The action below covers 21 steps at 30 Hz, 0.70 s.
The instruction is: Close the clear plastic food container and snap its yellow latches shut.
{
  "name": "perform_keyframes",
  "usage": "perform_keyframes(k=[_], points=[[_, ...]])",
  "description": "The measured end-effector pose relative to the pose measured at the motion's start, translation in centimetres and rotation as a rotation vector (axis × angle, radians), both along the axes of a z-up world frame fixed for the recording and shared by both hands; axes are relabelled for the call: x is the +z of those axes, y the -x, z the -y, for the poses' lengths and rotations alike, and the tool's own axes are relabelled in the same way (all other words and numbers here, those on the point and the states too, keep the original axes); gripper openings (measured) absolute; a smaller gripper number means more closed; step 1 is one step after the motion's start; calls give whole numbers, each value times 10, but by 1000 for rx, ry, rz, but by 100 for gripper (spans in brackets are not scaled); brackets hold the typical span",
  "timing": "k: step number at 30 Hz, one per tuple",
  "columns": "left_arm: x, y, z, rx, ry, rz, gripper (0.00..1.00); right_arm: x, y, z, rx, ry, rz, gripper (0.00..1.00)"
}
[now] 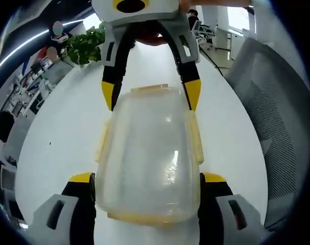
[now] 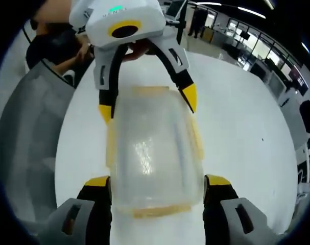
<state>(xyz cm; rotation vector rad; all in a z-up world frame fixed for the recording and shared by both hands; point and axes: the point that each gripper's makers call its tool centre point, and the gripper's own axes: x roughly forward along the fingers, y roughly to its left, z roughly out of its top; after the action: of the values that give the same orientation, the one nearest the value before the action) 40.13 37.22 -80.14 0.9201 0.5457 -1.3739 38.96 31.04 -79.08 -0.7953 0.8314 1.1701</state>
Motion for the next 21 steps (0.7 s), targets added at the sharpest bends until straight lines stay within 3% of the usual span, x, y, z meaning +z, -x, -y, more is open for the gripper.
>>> perform_keyframes(k=[12,21], points=[[-1,-2,-17,20,-19,3,83,1,-2,-15,15,-4,0,73],[0,-2,-18,29,-19,5,84,1,-2,-17,17,-23,4,73]])
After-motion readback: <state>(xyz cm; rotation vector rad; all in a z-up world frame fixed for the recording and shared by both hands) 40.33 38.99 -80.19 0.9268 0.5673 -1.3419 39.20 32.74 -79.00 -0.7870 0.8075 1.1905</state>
